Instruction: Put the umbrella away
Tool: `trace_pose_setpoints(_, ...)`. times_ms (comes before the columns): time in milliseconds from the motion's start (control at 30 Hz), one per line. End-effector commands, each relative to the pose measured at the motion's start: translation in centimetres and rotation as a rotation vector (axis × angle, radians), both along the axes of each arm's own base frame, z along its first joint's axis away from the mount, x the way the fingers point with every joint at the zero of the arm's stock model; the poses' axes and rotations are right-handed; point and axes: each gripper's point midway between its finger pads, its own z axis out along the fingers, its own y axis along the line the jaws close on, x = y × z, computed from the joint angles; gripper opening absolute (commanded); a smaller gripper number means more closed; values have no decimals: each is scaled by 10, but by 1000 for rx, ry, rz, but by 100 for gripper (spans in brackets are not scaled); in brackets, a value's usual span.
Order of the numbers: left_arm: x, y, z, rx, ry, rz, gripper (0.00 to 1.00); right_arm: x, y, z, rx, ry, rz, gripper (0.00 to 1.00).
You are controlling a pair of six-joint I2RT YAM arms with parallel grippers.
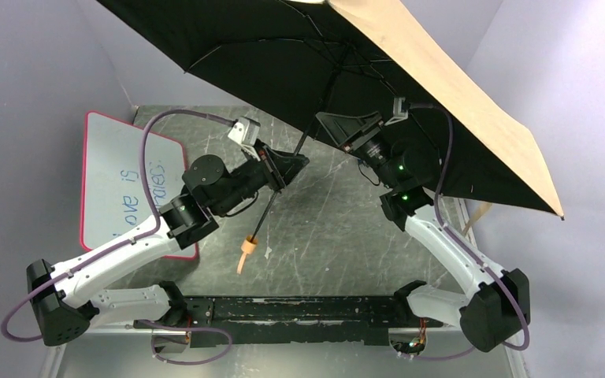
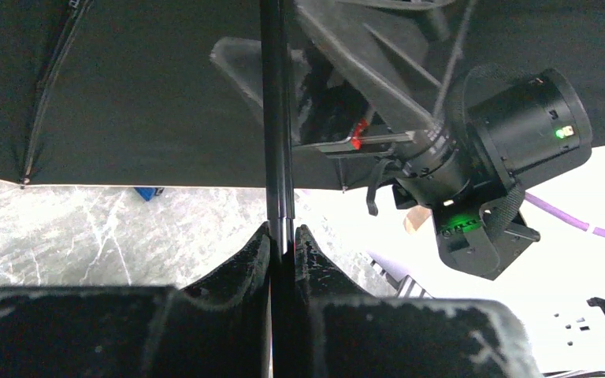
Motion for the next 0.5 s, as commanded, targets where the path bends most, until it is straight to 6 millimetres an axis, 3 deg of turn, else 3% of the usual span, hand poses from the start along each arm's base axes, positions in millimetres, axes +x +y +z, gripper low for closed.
trace_pose_setpoints(0,-7,-4,16,-23,-78,-14,5,7,3,16,54,-11,6,65)
trace_pose_setpoints(300,-12,-15,-1,33,-75,-35,5,14,15,11,56,-8,56,46)
trace_pose_setpoints(467,-16,-18,-7,48,-74,-53,5,10,21,10,53,-20,100,27)
